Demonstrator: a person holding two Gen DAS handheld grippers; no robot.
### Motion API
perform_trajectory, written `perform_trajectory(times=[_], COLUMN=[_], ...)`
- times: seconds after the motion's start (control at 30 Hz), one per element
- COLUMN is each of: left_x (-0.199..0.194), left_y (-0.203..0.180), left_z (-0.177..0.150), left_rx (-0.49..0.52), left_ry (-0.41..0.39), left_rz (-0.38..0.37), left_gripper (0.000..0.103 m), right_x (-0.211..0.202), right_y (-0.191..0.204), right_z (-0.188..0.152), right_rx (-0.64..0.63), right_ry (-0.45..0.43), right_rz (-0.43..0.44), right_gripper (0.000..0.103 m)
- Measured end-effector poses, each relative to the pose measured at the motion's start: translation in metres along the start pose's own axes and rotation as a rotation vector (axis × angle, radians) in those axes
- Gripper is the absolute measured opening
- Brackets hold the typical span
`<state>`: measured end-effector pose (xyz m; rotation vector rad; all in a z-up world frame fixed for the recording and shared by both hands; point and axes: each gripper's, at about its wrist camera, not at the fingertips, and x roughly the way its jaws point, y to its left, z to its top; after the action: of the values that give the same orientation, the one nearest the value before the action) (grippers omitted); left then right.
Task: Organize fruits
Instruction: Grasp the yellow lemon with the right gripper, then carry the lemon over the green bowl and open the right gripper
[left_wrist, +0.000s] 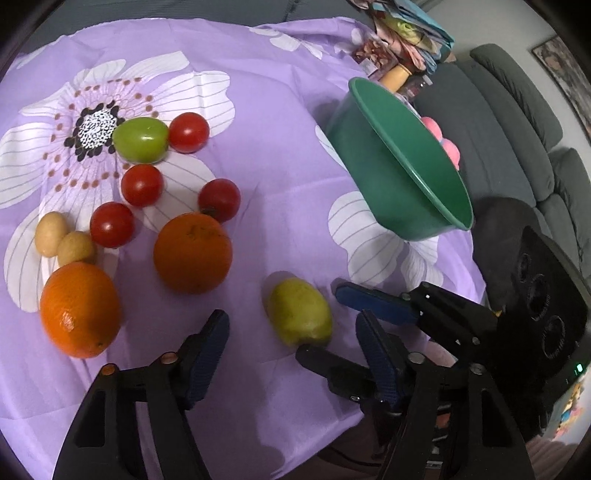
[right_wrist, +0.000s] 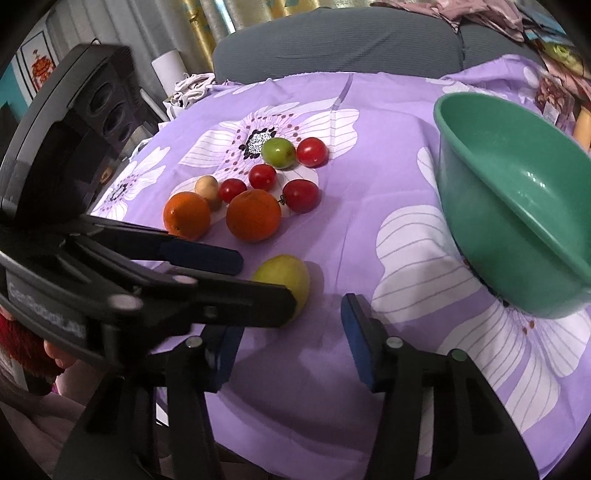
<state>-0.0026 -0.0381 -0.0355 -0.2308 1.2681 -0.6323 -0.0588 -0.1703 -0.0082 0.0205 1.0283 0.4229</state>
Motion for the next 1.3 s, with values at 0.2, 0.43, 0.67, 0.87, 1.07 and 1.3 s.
perform_trajectory(times=[0.2, 0.43, 0.67, 0.87, 1.07, 1.3], left_x=[0.005, 0.013, 0.01, -0.005, -0.016, -0.018], left_y=[0.001, -0.001, -0.005, -0.021, -0.046, -0.083], left_z=[0.002, 0.006, 0.007, 0.015, 0.033, 0.059], left_rx=[0.01, 0.013, 0.026, 0.07, 0.144, 0.247], left_ry=[0.009, 0.017, 0.01, -0.033, -0.074, -0.112], left_rz=[0.003, -0.011, -0.013, -0.008, -0.013, -0.012], left_gripper=[0.06, 0.042, 0.04, 0.04, 0.04, 0.04], right_x=[0.012, 0.016, 0.014, -0.004, -0.032, -0.057], right_y=[0.003, 0.007, 0.011, 0.012, -0.003, -0.026], right_z=[0.004, 0.005, 0.005, 0.013, 0.028, 0.043], right_rx=[-0.004, -0.004, -0.002, -0.008, 0.003, 0.032], right_ry=[0.033, 0.038, 0.02, -0.047, -0.132, -0.218], right_rz=[0.019, 0.022, 0.012, -0.015, -0.064, -0.124], right_gripper=[0.038, 0.037, 0.037, 0.037, 0.037, 0.037])
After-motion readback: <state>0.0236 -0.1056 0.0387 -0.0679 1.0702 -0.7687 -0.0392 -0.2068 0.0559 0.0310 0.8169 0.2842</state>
